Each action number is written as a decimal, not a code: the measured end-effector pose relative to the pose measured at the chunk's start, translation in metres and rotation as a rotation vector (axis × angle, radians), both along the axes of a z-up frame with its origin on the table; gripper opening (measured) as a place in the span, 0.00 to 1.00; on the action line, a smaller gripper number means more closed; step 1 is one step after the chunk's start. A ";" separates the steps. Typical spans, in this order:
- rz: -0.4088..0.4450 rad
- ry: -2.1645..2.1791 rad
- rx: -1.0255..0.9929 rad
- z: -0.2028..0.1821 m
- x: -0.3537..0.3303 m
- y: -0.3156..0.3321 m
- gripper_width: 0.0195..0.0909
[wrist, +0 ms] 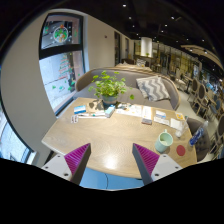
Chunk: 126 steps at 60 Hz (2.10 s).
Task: Pour water
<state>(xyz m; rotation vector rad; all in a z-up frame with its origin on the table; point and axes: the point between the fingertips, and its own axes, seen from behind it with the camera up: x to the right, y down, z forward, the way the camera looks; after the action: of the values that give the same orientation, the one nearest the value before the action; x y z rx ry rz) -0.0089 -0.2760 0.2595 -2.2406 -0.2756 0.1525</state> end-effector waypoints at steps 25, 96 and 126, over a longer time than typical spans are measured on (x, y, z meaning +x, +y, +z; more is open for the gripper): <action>-0.115 -0.019 -0.002 -0.060 0.214 0.017 0.93; -0.291 0.046 0.197 -0.204 0.589 0.263 0.24; -0.323 -0.377 0.287 -0.118 0.582 0.263 0.19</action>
<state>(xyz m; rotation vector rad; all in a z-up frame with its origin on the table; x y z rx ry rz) 0.5728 -0.0132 0.1420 -1.9824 -0.1212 -0.4589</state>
